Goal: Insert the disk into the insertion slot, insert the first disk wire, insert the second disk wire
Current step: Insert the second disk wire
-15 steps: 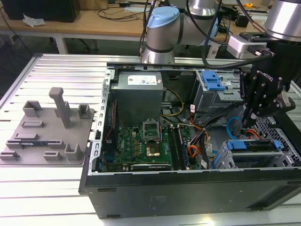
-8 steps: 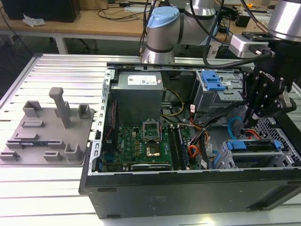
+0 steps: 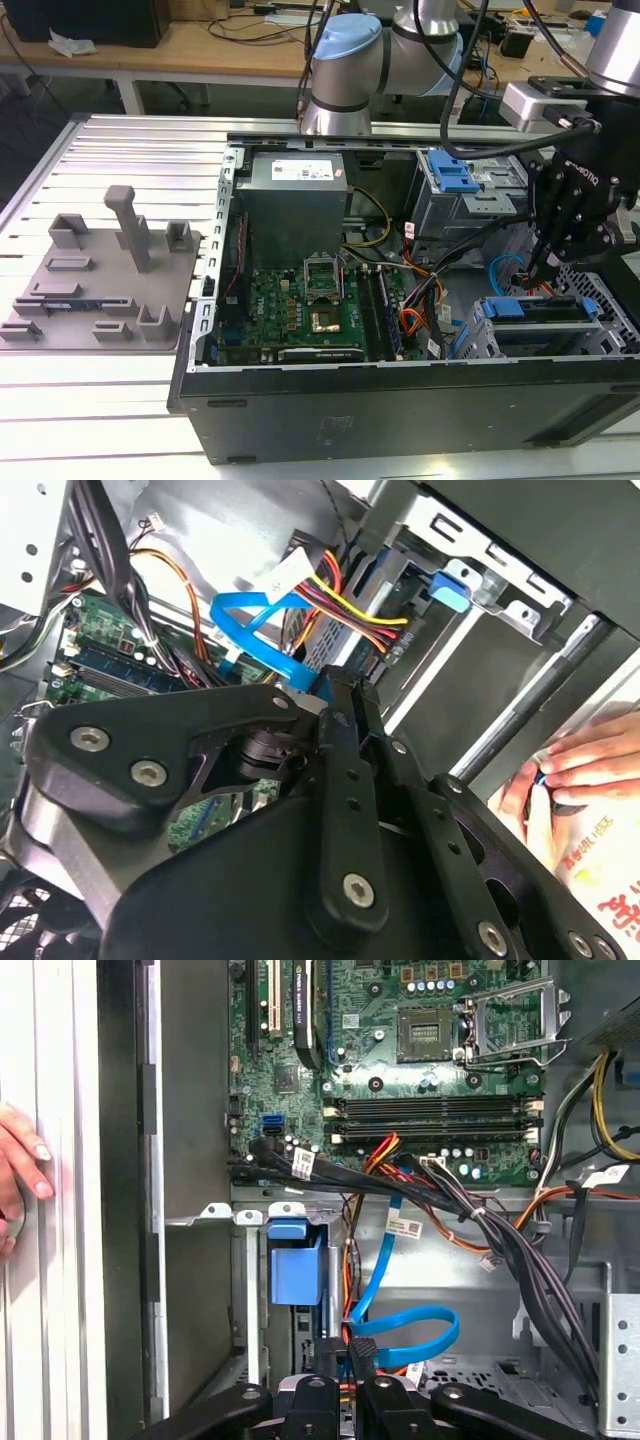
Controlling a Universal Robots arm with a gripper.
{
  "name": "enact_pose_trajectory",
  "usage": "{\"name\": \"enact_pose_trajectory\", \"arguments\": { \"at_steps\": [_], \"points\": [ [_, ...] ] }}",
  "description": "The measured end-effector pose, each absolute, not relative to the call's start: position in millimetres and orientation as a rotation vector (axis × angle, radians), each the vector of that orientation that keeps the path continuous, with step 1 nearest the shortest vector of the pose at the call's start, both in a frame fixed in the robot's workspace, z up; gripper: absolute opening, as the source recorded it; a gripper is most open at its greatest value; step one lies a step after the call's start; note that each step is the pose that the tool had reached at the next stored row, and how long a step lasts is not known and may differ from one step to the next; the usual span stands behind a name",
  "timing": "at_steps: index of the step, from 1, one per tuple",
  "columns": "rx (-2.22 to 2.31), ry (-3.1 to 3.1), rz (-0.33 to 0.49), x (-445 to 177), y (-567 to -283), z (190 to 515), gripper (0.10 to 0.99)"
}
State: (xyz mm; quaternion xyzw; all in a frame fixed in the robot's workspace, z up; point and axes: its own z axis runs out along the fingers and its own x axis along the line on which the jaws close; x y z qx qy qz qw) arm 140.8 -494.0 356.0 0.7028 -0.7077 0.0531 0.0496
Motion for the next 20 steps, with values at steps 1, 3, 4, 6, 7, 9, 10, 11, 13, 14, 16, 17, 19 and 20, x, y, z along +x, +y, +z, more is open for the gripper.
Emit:
{"name": "enact_pose_trajectory", "arguments": {
  "at_steps": [1,3,4,6,7,9,10,11,13,14,16,17,19,20],
  "points": [
    [2.137,-2.159,0.161,141,-495,356,0.161],
    [2.13,-2.167,0.16,141,-496,356,0.161],
    [2.124,-2.173,0.159,142,-497,356,0.161],
    [2.118,-2.182,0.154,143,-499,355,0.161],
    [2.118,-2.185,0.151,143,-500,355,0.161],
    [2.12,-2.194,0.14,144,-501,355,0.161],
    [2.122,-2.2,0.132,145,-502,355,0.161],
    [2.123,-2.204,0.126,145,-503,355,0.161],
    [2.128,-2.218,0.105,146,-505,355,0.161],
    [2.132,-2.226,0.092,146,-507,355,0.161],
    [2.133,-2.232,0.084,147,-509,355,0.161],
    [2.135,-2.238,0.077,148,-512,355,0.161],
    [2.136,-2.243,0.069,149,-515,355,0.161],
    [2.137,-2.245,0.065,149,-516,355,0.161]
  ]
}}
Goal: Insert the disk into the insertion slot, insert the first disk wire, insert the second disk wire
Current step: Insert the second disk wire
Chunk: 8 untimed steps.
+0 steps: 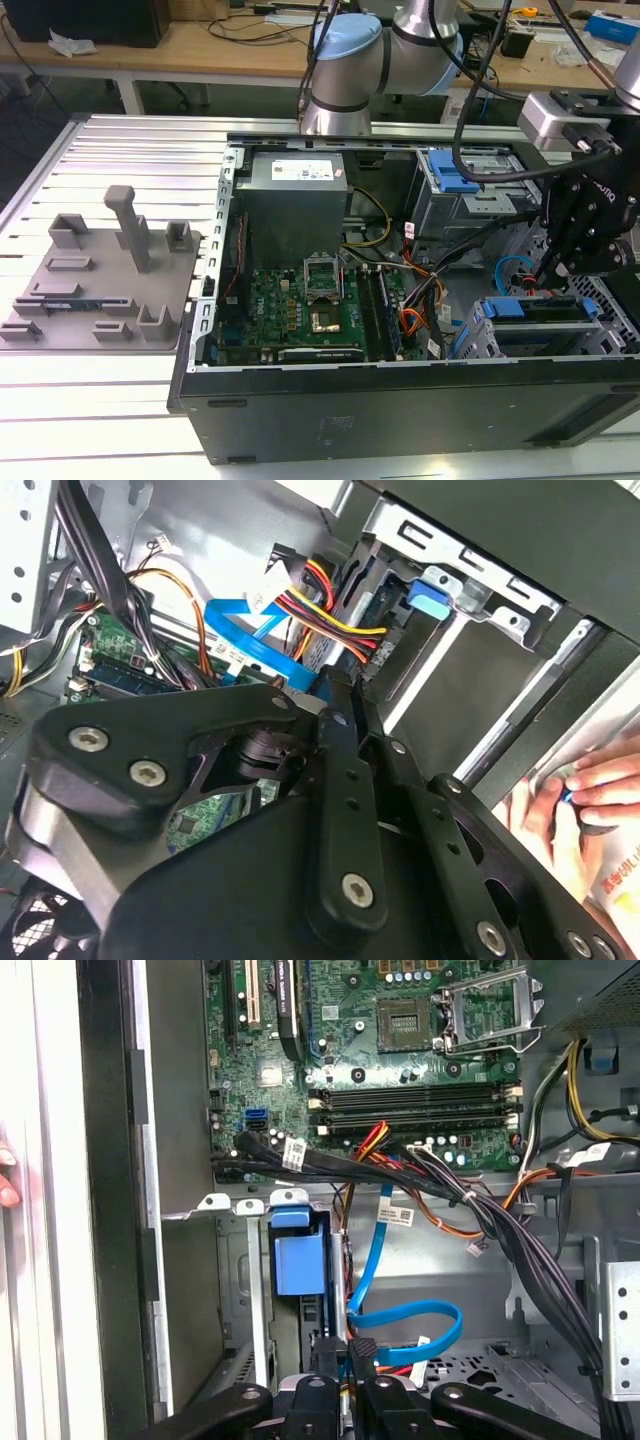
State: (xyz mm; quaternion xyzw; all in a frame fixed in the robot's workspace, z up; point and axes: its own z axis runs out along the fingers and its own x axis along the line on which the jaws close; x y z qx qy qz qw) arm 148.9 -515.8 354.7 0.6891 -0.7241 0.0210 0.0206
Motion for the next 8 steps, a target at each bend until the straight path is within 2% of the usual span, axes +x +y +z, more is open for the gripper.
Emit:
{"name": "enact_pose_trajectory", "arguments": {
  "at_steps": [8],
  "points": [
    [2.139,-2.249,0.059,149.1,-517.6,354.5,0.161]
  ]
}}
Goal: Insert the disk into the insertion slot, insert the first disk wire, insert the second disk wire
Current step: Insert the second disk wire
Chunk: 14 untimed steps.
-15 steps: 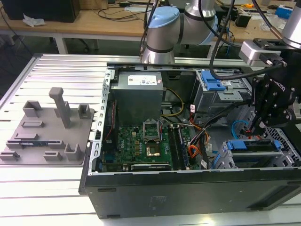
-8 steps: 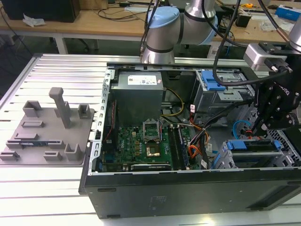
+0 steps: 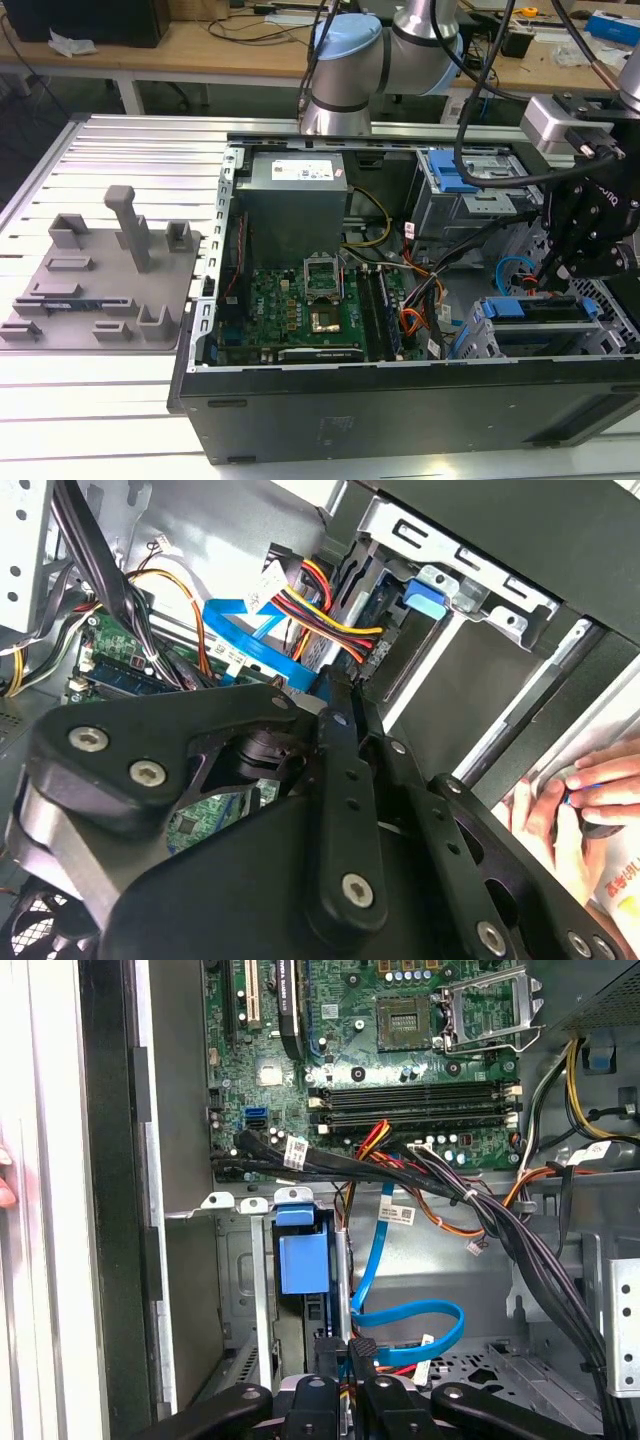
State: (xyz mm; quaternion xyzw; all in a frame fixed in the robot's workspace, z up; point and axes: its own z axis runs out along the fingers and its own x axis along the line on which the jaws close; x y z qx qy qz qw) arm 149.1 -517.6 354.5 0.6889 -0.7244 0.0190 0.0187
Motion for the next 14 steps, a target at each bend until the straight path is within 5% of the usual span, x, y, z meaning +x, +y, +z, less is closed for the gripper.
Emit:
{"name": "enact_pose_trajectory", "arguments": {
  "at_steps": [14],
  "points": [
    [2.14,-2.251,0.056,149.1,-522.9,353.5,0.161]
  ]
}}
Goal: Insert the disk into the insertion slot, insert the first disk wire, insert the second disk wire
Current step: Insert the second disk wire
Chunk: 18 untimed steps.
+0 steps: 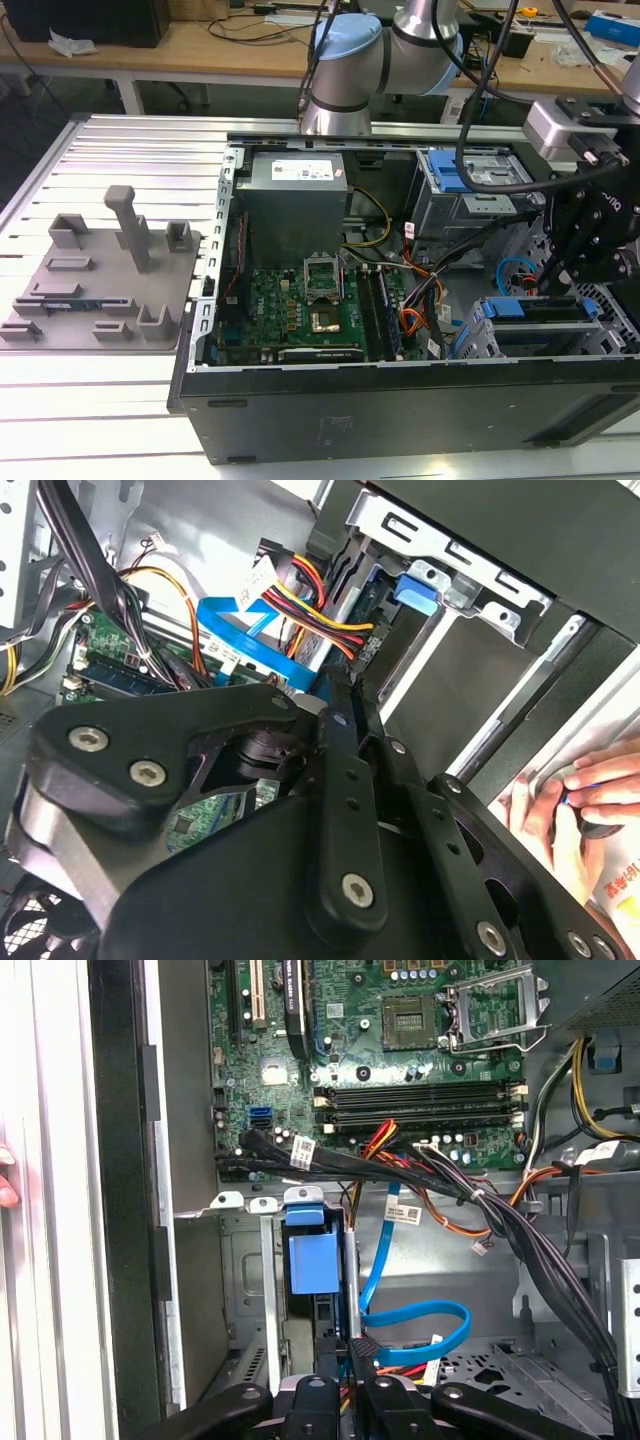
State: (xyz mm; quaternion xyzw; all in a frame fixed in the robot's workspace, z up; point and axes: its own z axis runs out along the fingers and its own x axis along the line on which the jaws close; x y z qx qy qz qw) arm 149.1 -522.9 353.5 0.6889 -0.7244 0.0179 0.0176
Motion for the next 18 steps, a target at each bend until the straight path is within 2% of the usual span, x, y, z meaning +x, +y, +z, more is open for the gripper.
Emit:
{"name": "enact_pose_trajectory", "arguments": {
  "at_steps": [18],
  "points": [
    [2.14,-2.251,0.056,150.0,-524.4,349.3,0.161]
  ]
}}
